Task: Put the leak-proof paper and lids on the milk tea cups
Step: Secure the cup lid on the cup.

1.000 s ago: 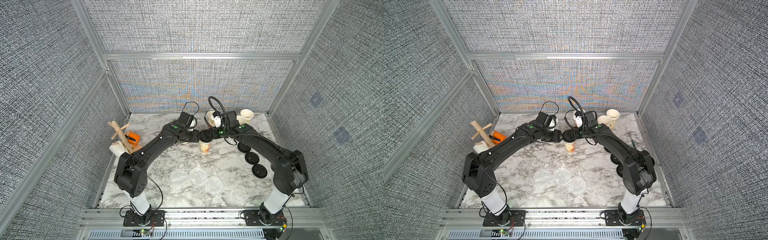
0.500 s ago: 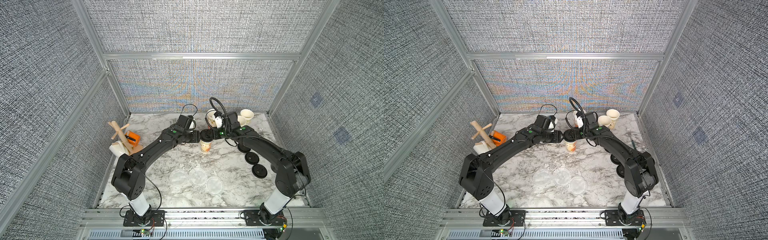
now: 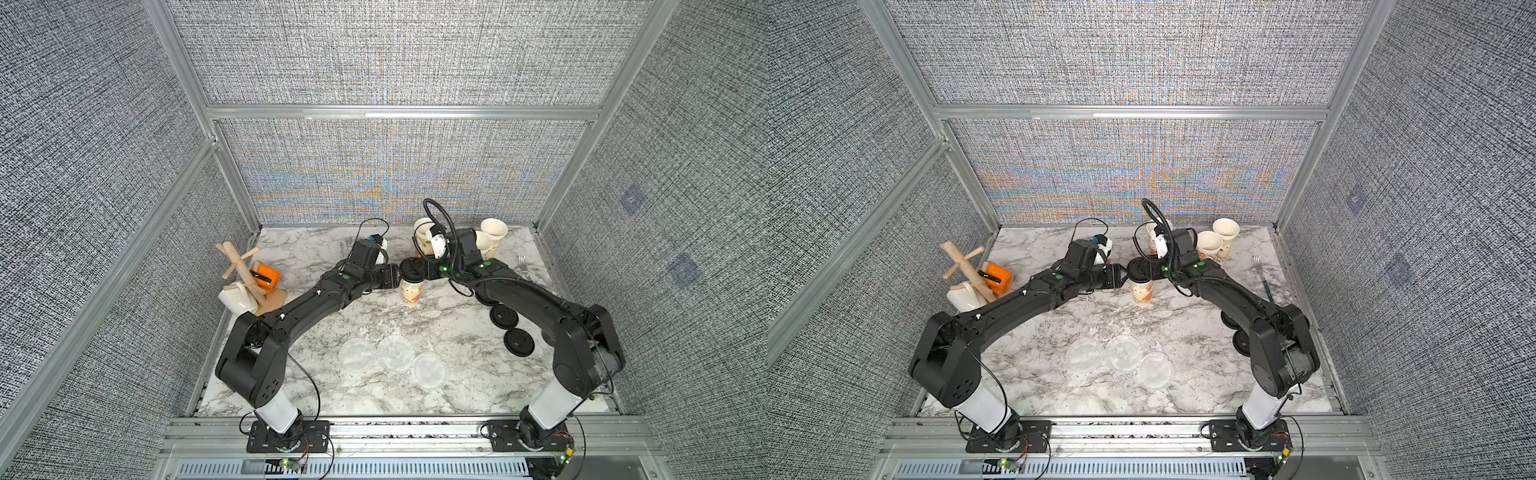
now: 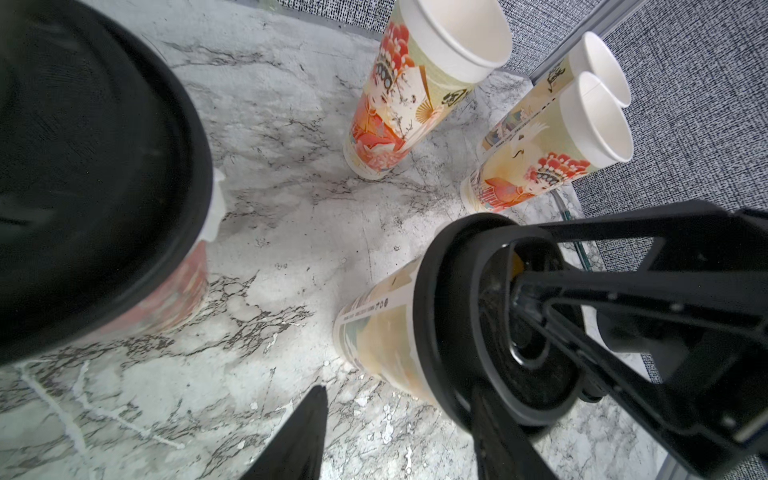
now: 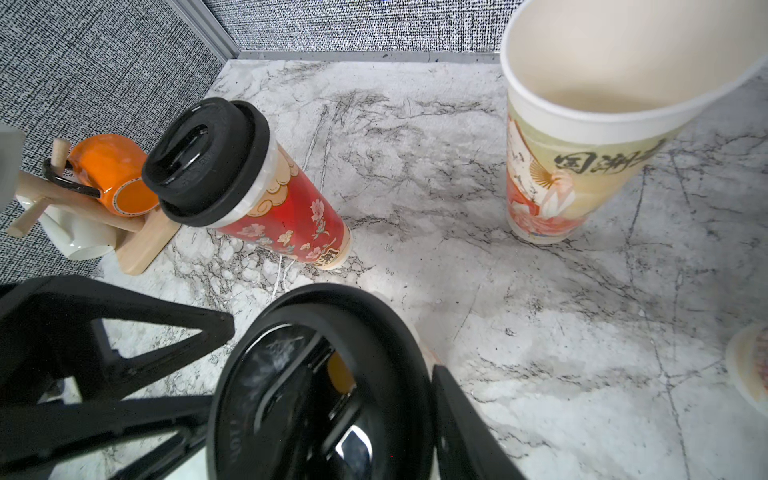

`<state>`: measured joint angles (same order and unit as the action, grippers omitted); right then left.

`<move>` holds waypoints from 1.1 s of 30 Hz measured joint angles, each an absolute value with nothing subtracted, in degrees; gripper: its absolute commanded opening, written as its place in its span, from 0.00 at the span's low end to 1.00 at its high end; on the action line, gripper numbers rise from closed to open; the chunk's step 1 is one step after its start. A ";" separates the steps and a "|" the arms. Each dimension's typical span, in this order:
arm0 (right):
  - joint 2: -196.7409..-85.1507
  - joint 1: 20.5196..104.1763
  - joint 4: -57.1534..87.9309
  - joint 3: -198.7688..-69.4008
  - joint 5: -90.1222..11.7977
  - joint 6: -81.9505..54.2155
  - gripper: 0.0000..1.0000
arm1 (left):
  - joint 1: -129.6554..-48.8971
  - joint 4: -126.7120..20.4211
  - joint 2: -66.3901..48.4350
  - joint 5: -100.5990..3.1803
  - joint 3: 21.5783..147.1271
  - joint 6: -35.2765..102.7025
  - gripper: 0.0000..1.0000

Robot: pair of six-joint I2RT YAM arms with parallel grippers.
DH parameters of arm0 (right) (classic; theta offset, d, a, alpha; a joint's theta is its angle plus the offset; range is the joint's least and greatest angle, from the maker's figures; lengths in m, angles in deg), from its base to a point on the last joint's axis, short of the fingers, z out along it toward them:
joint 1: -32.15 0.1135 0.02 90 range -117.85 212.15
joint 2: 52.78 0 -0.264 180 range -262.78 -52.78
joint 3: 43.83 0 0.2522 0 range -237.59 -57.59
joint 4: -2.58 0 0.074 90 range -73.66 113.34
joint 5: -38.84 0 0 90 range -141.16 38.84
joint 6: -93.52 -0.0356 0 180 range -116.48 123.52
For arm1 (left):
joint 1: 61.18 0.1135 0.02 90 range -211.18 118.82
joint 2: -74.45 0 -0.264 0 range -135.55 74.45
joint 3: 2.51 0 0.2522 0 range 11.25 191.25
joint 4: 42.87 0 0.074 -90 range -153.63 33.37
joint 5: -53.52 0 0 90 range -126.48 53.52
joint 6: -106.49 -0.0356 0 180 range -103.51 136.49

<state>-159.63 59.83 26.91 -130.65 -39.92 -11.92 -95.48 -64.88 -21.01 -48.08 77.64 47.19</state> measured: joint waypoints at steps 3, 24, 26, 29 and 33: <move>-159.54 59.63 26.78 -130.43 -39.70 -12.19 0.46 | -95.48 -63.30 -20.66 -48.05 76.50 47.58 0.55; -160.66 58.49 46.19 -142.30 -40.42 -10.64 0.67 | -95.59 -78.69 -24.66 -45.98 90.10 42.69 0.56; -160.83 58.47 47.91 -143.26 -40.59 -10.59 0.68 | -95.59 -80.94 -25.23 -45.96 91.85 42.05 0.58; -160.83 58.32 50.14 -144.33 -40.77 -10.42 0.69 | -95.59 -84.66 -26.10 -46.04 94.64 41.05 0.59; -160.87 57.90 52.57 -145.80 -41.93 -10.11 0.69 | -95.59 -89.25 -27.48 -47.35 98.99 39.21 0.62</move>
